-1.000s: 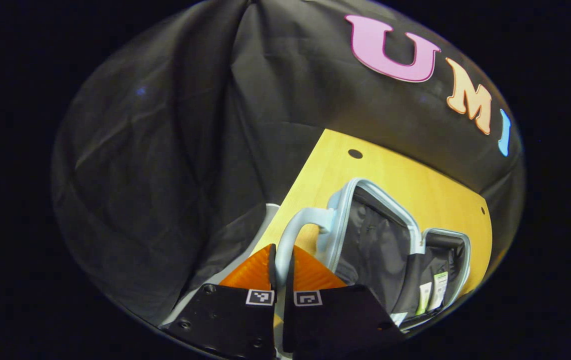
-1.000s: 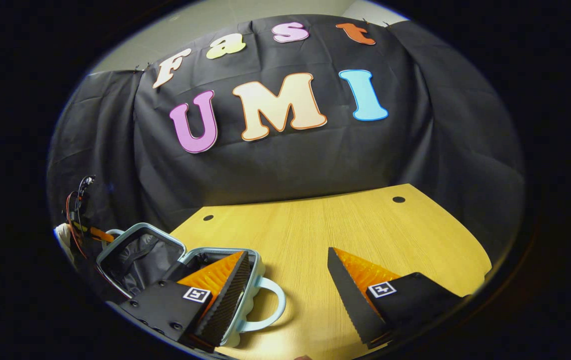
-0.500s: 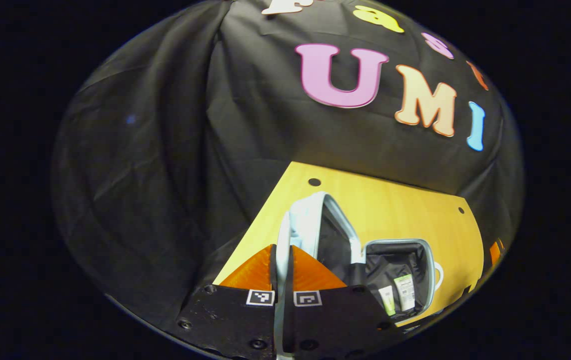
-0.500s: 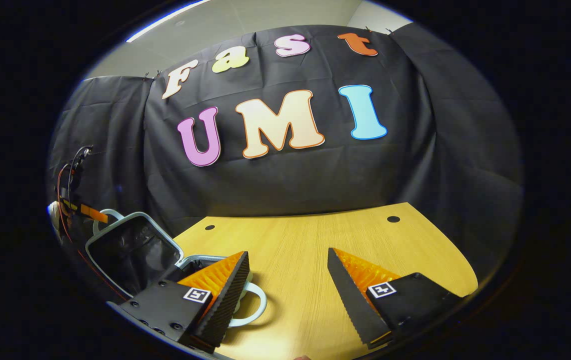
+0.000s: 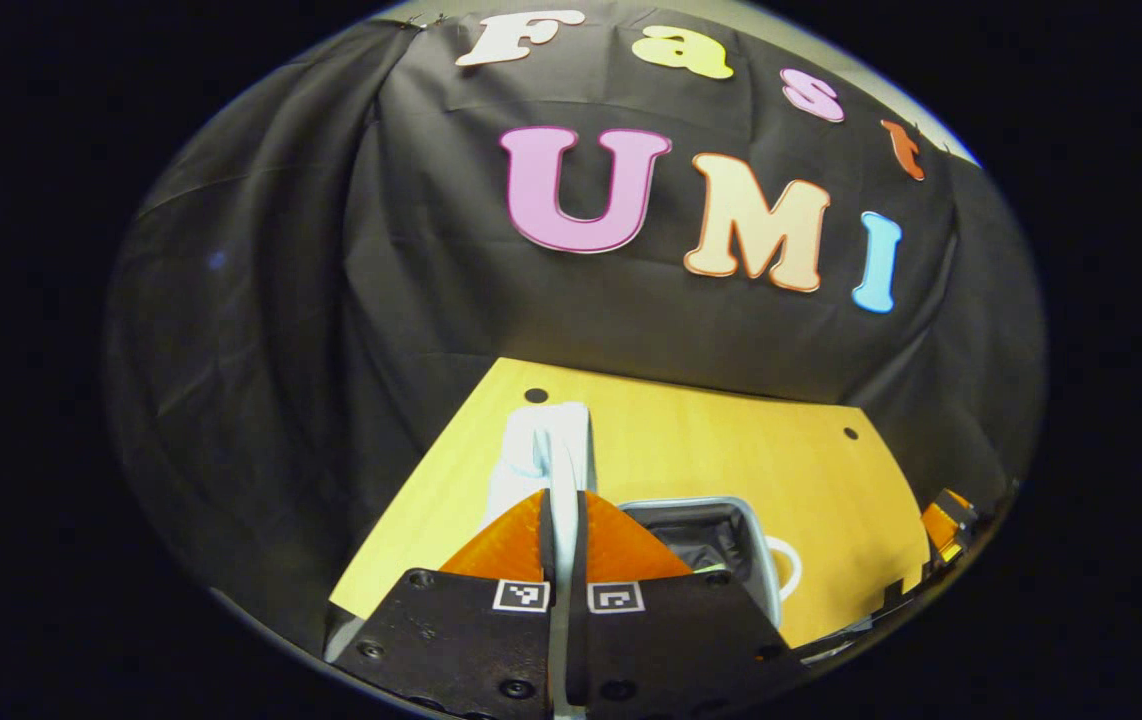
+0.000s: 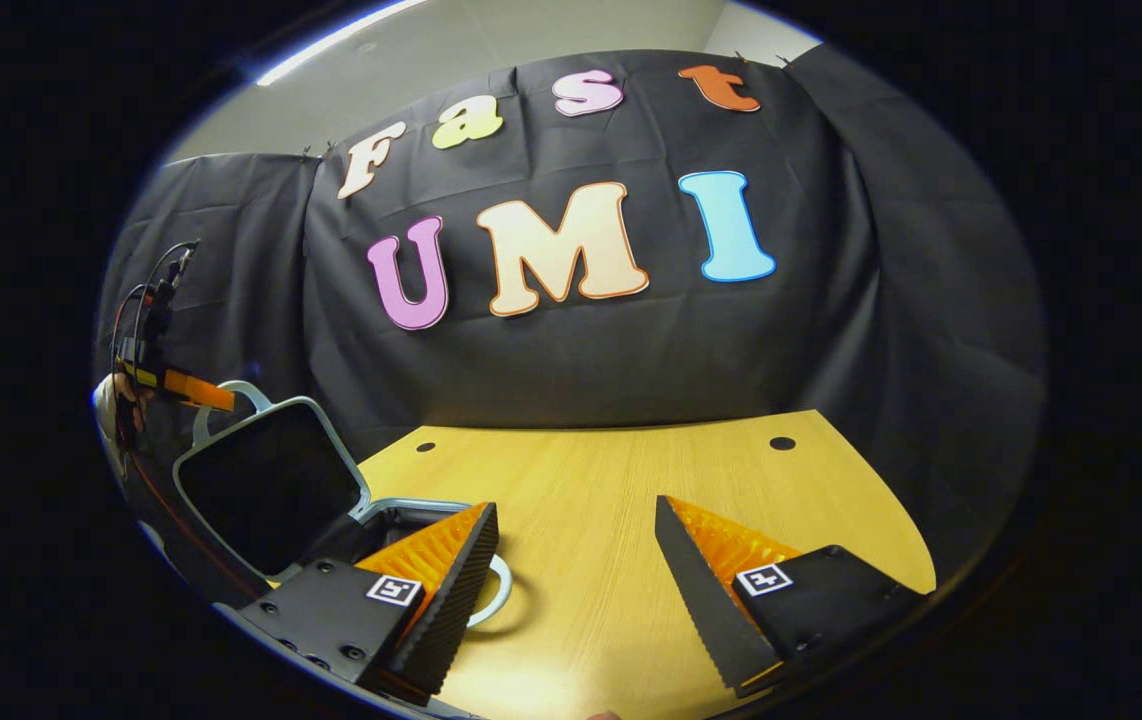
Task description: First open the suitcase, pack the skin care products into it, and then close the suitcase.
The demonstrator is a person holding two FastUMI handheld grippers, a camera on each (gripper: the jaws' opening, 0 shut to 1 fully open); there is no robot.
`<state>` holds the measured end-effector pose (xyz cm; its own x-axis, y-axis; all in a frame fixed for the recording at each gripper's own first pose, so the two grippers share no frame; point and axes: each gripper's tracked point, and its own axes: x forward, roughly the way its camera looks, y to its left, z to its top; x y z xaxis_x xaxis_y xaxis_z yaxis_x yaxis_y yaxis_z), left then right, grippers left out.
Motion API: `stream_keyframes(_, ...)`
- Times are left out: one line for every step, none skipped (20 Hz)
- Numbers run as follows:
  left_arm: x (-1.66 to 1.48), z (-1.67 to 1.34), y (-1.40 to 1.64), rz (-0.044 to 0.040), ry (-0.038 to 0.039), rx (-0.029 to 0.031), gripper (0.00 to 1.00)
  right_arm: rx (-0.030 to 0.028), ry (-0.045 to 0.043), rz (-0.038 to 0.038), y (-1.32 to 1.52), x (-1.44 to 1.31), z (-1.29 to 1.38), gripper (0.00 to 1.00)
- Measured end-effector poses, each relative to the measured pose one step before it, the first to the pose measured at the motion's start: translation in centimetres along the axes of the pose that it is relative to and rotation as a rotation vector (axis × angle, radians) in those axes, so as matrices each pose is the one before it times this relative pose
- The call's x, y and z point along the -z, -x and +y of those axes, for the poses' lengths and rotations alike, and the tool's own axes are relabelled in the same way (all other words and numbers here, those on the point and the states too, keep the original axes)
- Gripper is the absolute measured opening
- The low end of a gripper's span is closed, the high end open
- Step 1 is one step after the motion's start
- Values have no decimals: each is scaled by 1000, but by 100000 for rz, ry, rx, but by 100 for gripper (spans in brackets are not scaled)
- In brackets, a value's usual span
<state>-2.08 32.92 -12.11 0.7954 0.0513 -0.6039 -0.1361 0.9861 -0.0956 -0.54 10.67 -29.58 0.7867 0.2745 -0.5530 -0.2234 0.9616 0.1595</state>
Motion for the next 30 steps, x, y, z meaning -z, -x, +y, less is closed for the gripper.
stream_keyframes(39, -1107, -135, -676, -285, 1557, 0, -465, -291, -520, 203, -242, -341, 98)
stream_keyframes(-77, -1358, -34, -1054, 73, 1905, 0, -353, 153, -469, 246, -360, -317, 98)
stream_keyframes(14, -1158, -12, -848, 240, 1848, 0, -24, 622, -531, 261, -246, -493, 98)
stream_keyframes(112, -1307, -159, -978, 536, 2028, 0, 115, 780, -364, 294, -288, -577, 98)
stream_keyframes(226, -1396, -347, -638, 533, 2051, 0, -231, 645, 8, 420, -52, -427, 98)
stream_keyframes(122, -1131, -247, -521, 319, 1674, 0, -280, 502, 86, 377, -57, -443, 98)
stream_keyframes(154, -1164, -276, -640, 786, 1633, 0, -179, 671, 309, 285, 22, -439, 98)
stream_keyframes(307, -1141, -202, -271, 669, 1683, 0, 2, 888, 169, 372, -41, -518, 98)
stream_keyframes(306, -1155, -341, -198, 849, 1720, 0, 220, 1053, -69, 346, -45, -608, 98)
stream_keyframes(392, -1319, -320, -170, 659, 1890, 0, 375, 1029, -238, 389, -91, -676, 98)
stream_keyframes(492, -1083, -453, 703, 175, 1687, 0, 514, 740, -145, 392, -22, -603, 98)
stream_keyframes(475, -1109, -443, 288, -268, 1790, 0, 666, 214, -202, 346, -100, -677, 98)
stream_keyframes(696, -1097, -661, 1419, -140, 1489, 0, 892, -409, -217, 291, -80, -665, 98)
stream_keyframes(667, -973, -586, 1000, -577, 1647, 0, 812, -588, -276, 357, -183, -617, 98)
stream_keyframes(659, -1029, -600, 1243, -531, 1481, 0, 984, -497, -378, 277, -107, -607, 98)
stream_keyframes(620, -739, -565, 1214, -703, 869, 0, 872, -124, -349, 281, -113, -542, 98)
stream_keyframes(679, -809, -584, 986, -310, 1134, 0, 1030, 173, -417, 289, -89, -472, 98)
stream_keyframes(721, -601, -524, 984, 63, 493, 0, 806, 200, -251, 279, -55, -447, 98)
stream_keyframes(835, -571, -619, 1991, 29, 753, 1, 754, 67, -306, 228, -82, -376, 98)
stream_keyframes(708, -641, -666, 1008, 327, 422, 0, 669, -88, -52, 259, -58, -331, 98)
stream_keyframes(670, -483, -474, 1413, -407, 289, 1, 462, 10, 131, 89, 57, -192, 98)
stream_keyframes(739, -438, -552, 1604, -900, 91, 0, 439, 62, -94, 156, -107, -213, 98)
stream_keyframes(688, -415, -601, 946, -542, 176, 1, 474, 15, -218, 149, -77, -247, 98)
stream_keyframes(772, -387, -600, 1926, -861, 223, 1, 463, -100, -219, 36, -129, -236, 98)
stream_keyframes(652, -263, -607, 988, -671, 190, 1, 419, -230, -133, -63, -28, -120, 98)
stream_keyframes(720, -219, -490, 1881, -729, -196, 1, 290, -182, 38, -64, -100, -92, 98)
stream_keyframes(781, -390, -484, 1908, -1000, 545, 1, 371, -44, -93, 37, 35, -84, 98)
stream_keyframes(479, -237, -465, 735, -1373, -386, 2, 379, 26, 91, -111, -50, -67, 98)
stream_keyframes(427, -367, -550, 534, -1893, -611, 4, 46, -16, 184, -17, -45, -20, 98)
stream_keyframes(515, -337, -383, 129, -1576, -360, 5, -27, 375, -122, 10, -212, -51, 98)
